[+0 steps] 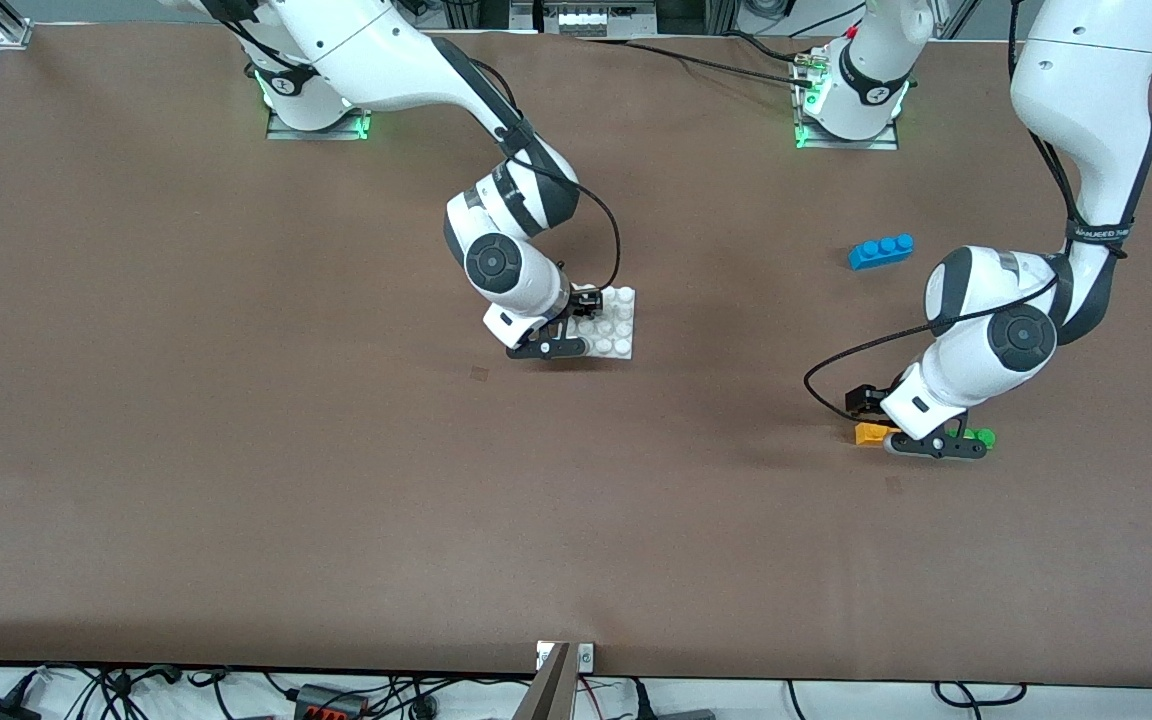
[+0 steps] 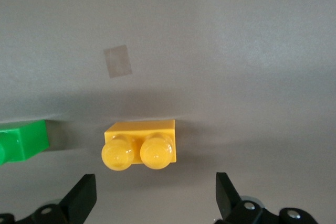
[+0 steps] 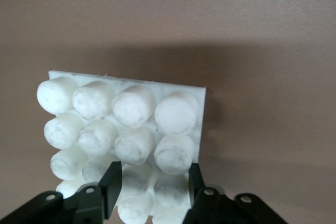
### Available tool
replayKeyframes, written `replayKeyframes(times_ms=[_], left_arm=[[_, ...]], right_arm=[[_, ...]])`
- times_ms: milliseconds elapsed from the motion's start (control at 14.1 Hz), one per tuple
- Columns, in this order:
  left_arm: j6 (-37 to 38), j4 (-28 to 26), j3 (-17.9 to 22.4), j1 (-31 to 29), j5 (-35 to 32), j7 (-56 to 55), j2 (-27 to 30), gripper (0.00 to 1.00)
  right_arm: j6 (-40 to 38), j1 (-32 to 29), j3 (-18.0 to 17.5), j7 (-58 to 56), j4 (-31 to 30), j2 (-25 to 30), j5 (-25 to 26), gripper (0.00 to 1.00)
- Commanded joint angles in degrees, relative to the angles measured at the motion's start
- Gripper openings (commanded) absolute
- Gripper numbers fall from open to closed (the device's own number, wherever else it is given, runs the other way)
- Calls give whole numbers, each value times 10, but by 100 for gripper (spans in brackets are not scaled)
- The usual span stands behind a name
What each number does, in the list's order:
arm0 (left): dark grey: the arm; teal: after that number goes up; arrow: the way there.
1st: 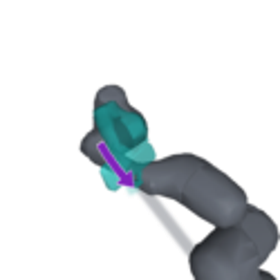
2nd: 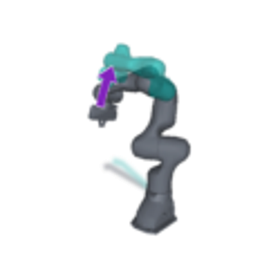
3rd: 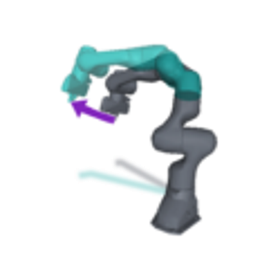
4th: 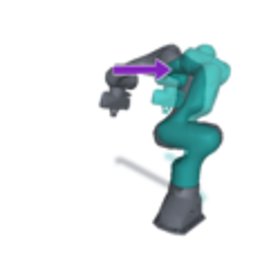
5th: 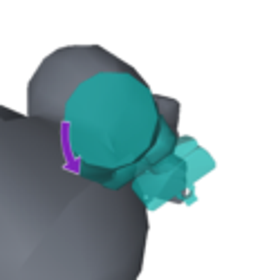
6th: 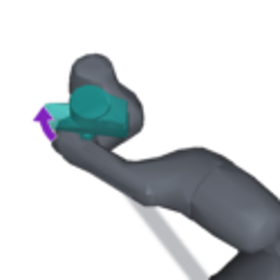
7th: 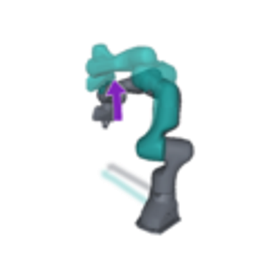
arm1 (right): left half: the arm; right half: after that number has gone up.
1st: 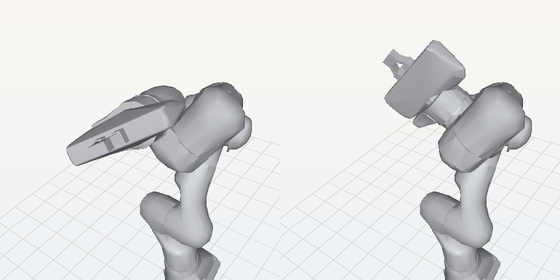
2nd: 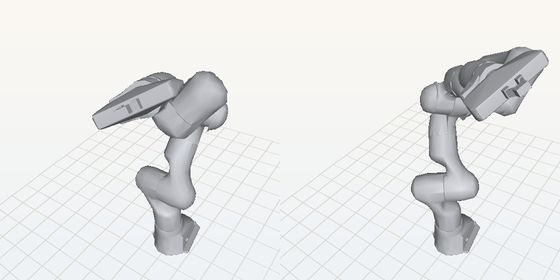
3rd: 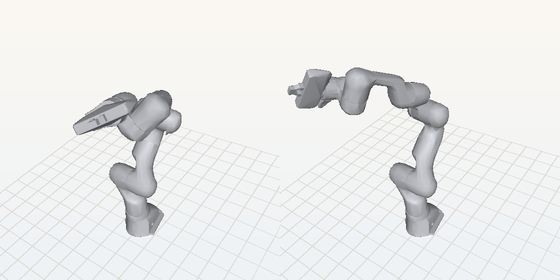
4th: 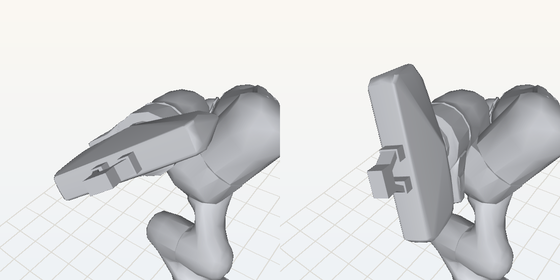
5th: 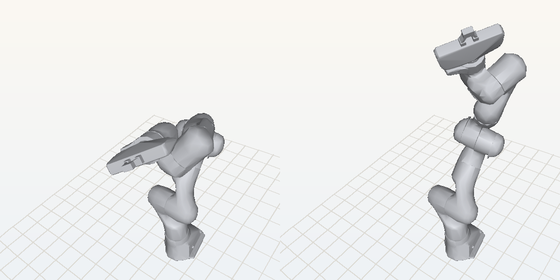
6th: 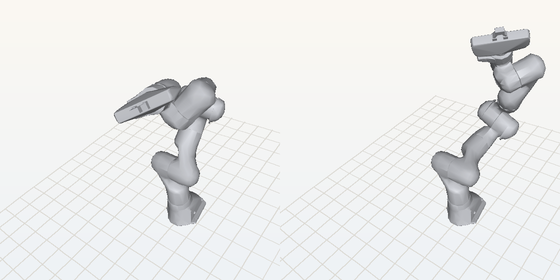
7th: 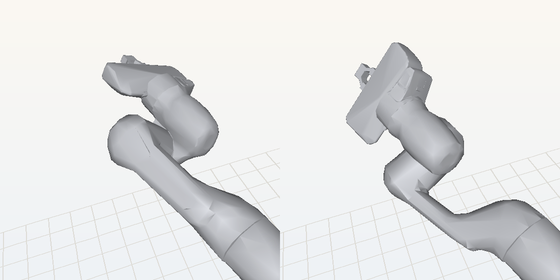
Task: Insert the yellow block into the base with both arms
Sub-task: 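Slide the white base toward the table center while the left gripper lowers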
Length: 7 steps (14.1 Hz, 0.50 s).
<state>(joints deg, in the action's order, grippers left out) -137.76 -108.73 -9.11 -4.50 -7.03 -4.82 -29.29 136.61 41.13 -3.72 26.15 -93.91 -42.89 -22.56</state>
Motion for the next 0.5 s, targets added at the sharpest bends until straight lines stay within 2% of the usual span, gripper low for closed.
replayKeyframes(times_ms=[0, 142, 283, 425], left_arm=[[-1, 19, -1, -2, -14, 7, -13, 100], [-5, 19, 1, -2, -15, 8, -20, 100], [-18, 20, 3, -4, -16, 9, -28, 100], [-17, 30, 3, -9, -16, 9, -32, 100]], right_arm=[[10, 11, 3, -7, 27, -25, -7, 66], [8, 17, 7, 3, 29, -18, -3, 100], [-17, 9, 15, 0, 26, 17, 8, 100], [-79, 8, 41, -7, 29, 46, 17, 100]])
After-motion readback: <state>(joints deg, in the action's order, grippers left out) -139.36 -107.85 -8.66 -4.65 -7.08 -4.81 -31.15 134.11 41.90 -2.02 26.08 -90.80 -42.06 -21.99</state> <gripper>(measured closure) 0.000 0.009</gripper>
